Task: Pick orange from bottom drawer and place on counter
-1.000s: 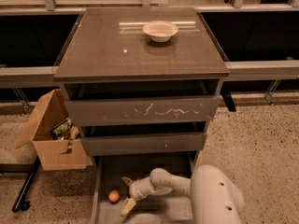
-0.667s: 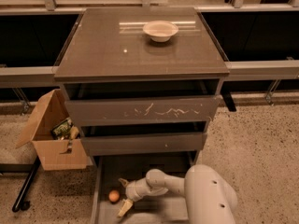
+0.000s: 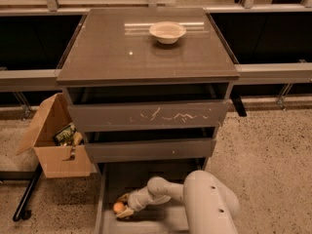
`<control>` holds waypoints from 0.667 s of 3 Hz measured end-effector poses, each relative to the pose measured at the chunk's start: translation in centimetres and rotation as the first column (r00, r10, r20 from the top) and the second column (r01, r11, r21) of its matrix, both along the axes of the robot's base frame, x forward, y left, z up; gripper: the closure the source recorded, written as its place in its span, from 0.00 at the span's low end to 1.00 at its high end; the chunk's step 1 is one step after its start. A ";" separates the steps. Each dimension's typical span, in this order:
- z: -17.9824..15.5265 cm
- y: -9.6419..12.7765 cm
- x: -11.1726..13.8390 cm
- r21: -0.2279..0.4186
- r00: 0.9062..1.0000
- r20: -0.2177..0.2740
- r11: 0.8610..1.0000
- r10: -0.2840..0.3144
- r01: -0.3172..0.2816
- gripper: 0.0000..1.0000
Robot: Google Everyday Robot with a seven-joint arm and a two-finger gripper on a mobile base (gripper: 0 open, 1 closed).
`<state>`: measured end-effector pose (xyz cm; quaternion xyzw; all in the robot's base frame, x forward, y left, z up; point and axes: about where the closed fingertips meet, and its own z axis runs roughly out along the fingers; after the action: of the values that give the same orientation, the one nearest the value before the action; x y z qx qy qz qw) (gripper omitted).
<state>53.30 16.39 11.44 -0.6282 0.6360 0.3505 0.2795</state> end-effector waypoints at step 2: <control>2.1 -1.6 -0.2 0.050 1.000 0.004 0.999 -0.013 0.012 0.95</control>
Offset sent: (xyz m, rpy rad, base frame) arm -0.0014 -0.0527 0.0671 0.1496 -0.0194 -0.0445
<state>53.09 14.83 13.57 -0.6177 0.6304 0.3631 0.2986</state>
